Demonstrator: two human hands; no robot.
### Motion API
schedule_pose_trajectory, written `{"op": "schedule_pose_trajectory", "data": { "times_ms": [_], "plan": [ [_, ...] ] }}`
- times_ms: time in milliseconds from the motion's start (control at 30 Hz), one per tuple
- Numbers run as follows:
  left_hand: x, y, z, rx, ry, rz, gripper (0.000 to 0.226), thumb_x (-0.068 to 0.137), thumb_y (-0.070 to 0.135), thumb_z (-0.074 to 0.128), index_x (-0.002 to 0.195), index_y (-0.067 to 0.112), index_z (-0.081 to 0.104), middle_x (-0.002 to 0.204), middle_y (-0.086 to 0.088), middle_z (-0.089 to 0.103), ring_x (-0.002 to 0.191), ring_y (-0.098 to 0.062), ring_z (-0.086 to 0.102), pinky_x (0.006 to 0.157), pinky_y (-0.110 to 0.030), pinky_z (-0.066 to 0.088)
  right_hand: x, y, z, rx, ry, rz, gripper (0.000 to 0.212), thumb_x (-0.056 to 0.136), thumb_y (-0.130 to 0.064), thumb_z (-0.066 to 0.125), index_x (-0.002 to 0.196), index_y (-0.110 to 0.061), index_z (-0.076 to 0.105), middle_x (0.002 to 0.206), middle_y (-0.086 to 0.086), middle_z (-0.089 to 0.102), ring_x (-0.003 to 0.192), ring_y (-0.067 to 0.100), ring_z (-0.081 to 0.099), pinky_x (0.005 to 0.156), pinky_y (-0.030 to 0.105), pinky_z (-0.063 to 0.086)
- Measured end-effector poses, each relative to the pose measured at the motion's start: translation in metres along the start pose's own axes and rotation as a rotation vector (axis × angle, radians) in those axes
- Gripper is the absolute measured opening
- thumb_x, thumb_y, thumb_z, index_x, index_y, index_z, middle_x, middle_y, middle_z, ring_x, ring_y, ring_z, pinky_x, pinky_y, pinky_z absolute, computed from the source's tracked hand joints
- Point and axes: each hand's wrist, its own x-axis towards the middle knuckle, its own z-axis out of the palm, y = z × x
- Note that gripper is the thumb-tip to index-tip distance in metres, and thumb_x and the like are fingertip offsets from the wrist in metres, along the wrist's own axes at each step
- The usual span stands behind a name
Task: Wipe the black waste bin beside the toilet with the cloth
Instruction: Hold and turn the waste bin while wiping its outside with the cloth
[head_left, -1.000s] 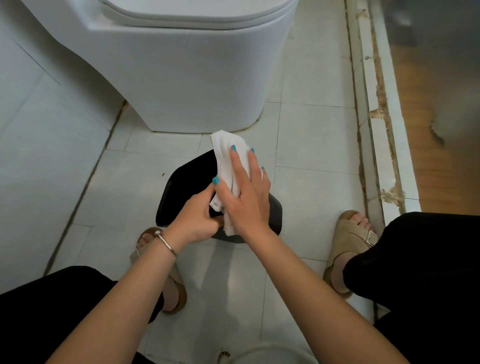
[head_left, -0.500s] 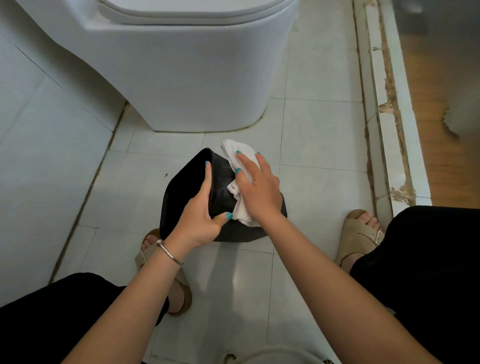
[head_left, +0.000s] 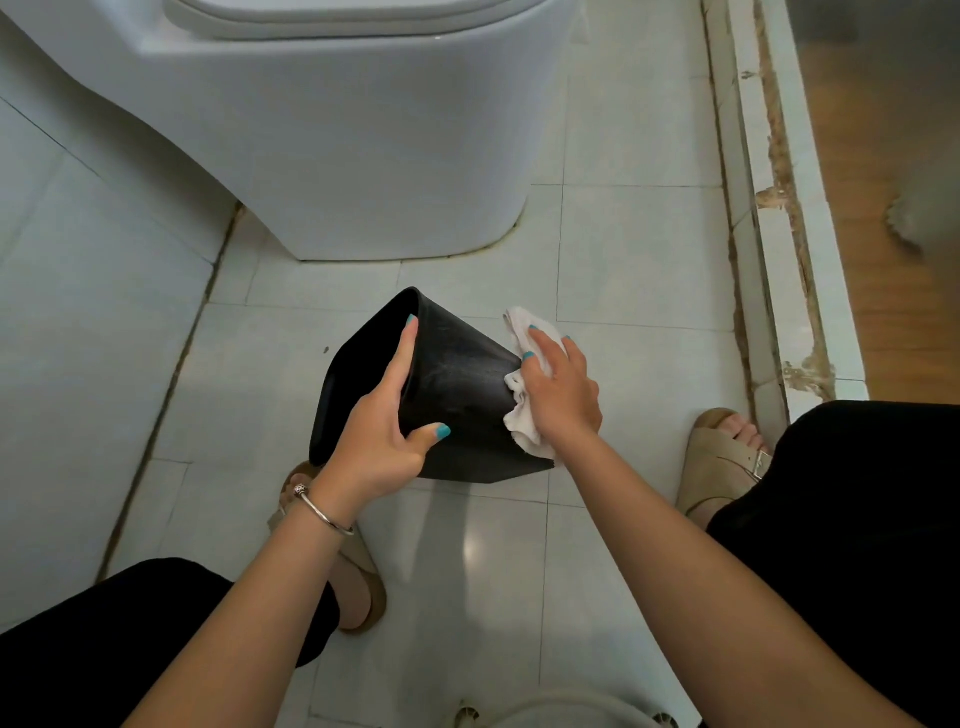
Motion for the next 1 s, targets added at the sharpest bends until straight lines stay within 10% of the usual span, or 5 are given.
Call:
{"op": "schedule_pose_trajectory", "data": {
  "times_ms": [267, 500, 600, 867, 1000],
  "plan": [
    [-0.005, 0.007, -0.005, -0.026, -0.047, -0.013, 0.110, 0.083, 0.006, 0.070, 0.142, 0.057, -0.007, 0.148, 0.023, 0.020, 0.133, -0.003, 0.029, 0.109, -0.029, 0.032, -0.007, -0.005, 0.008, -0.007, 0.027, -0.034, 0.043, 0.093, -0.043, 0.038, 0.134, -0.056, 0.040, 0.156, -0.020, 0.020, 0.133, 0.026, 0.035, 0.093, 0.035, 0.033],
    [0.001, 0.004, 0.000, -0.056, -0.055, 0.020, 0.107, 0.082, 0.005, 0.070, 0.147, 0.048, -0.004, 0.132, 0.042, 0.029, 0.114, 0.025, 0.035, 0.094, -0.001, 0.029, -0.029, -0.058, 0.012, -0.018, -0.015, -0.295, 0.047, 0.095, -0.042, 0.037, 0.140, -0.054, 0.034, 0.158, -0.017, 0.018, 0.142, 0.023, 0.025, 0.101, 0.042, 0.033],
    [0.001, 0.005, 0.004, -0.049, -0.059, -0.005, 0.108, 0.080, 0.005, 0.070, 0.148, 0.046, -0.004, 0.114, 0.026, 0.050, 0.091, 0.012, 0.051, 0.085, -0.008, 0.038, -0.043, -0.078, 0.015, 0.055, -0.016, -0.376, 0.048, 0.093, -0.041, 0.040, 0.139, -0.054, 0.035, 0.158, -0.019, 0.019, 0.145, 0.021, 0.020, 0.103, 0.044, 0.033],
    [0.000, 0.005, 0.001, -0.108, 0.000, 0.033, 0.100, 0.079, 0.002, 0.072, 0.151, 0.029, 0.010, 0.141, 0.034, 0.029, 0.130, 0.015, 0.030, 0.103, -0.007, 0.028, -0.048, -0.078, 0.017, 0.097, -0.048, -0.492, 0.041, 0.092, -0.054, 0.048, 0.133, -0.054, 0.045, 0.157, -0.019, 0.021, 0.142, 0.014, 0.025, 0.107, 0.049, 0.033],
    [-0.002, 0.002, -0.003, -0.102, 0.007, 0.009, 0.106, 0.079, -0.003, 0.069, 0.150, 0.037, 0.002, 0.131, 0.046, 0.030, 0.119, 0.025, 0.033, 0.092, 0.001, 0.029, -0.041, -0.077, 0.023, -0.008, -0.035, -0.453, 0.044, 0.086, -0.063, 0.037, 0.130, -0.063, 0.039, 0.156, -0.023, 0.019, 0.136, 0.018, 0.033, 0.106, 0.055, 0.031]
  ]
}}
